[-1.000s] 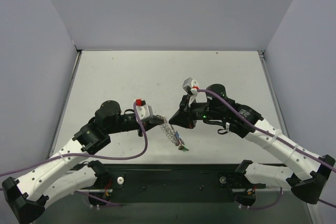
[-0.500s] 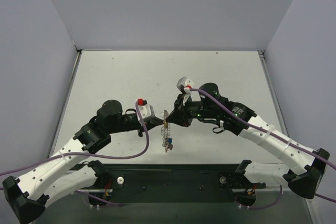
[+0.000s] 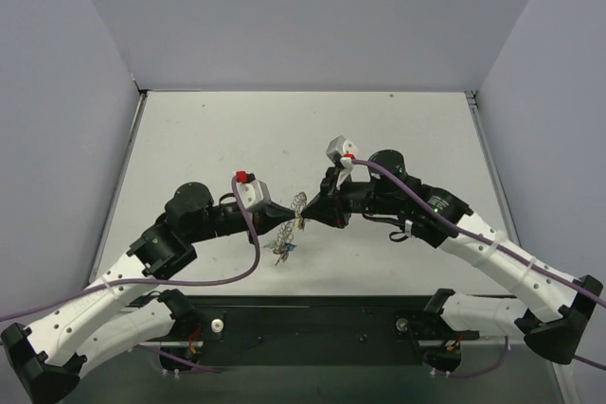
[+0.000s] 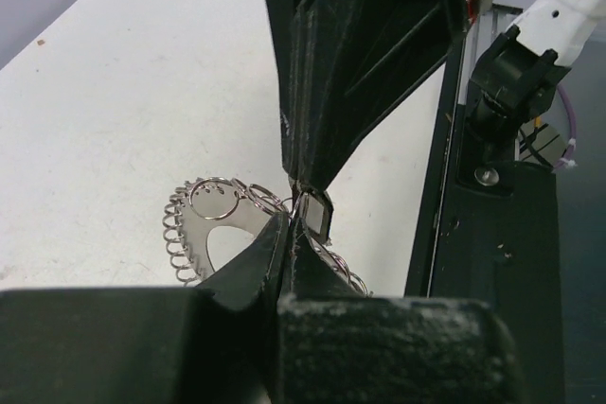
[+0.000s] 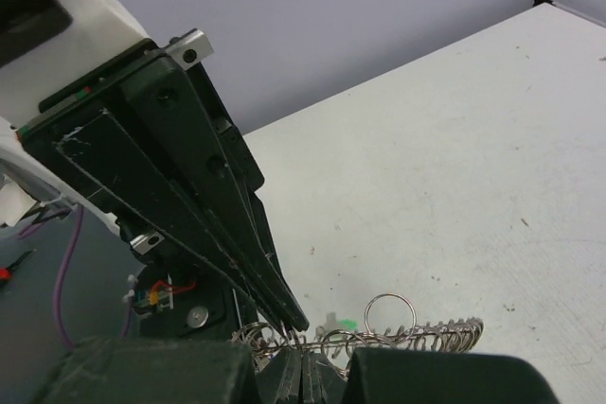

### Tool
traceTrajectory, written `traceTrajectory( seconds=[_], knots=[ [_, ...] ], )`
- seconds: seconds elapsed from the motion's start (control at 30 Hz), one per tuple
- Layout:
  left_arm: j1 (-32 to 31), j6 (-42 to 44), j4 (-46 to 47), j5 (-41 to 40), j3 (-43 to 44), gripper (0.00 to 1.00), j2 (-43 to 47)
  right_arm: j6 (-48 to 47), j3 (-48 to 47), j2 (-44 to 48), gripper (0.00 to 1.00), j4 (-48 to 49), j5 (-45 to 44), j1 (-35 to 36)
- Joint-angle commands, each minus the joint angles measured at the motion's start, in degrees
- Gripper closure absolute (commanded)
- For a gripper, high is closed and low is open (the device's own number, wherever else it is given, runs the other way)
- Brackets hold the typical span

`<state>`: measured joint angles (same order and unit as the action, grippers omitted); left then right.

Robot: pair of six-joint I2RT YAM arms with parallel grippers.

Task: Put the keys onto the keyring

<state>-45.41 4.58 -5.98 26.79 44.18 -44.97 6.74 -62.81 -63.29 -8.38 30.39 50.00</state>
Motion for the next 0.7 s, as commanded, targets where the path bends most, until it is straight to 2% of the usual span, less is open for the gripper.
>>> traceTrajectory(
  seconds=[0.0,0.1,0.17,0.27,0.43,0.67],
  knots=[
    [-0.2,-11.0,9.8,-4.5,0.9,1.0,0.4,1.0,-1.6,4.7,1.0,3.3,2.6,0.4],
    [-0.2,-16.4,20.4,-8.0,-5.9,1.0,3.1,1.3,-1.1,6.7,1.0,4.1,2.4,0.4],
    [-0.2,-16.9,27.4,-8.8,-9.0,1.0,3.4,1.4,-0.7,7.2,1.0,4.4,1.9,0.3],
    [-0.2,-15.3,32.2,-6.3,-11.4,1.0,2.2,1.9,-0.6,7.8,1.0,5.2,1.5,0.3],
    [-0.1,-14.7,37.9,-5.6,-13.0,1.0,1.4,2.8,-0.7,6.8,1.0,7.3,2.0,0.2],
    [-0.1,-15.4,40.5,-5.1,-14.8,1.0,3.7,2.7,-1.6,3.3,1.0,7.9,3.4,-0.1]
  ],
)
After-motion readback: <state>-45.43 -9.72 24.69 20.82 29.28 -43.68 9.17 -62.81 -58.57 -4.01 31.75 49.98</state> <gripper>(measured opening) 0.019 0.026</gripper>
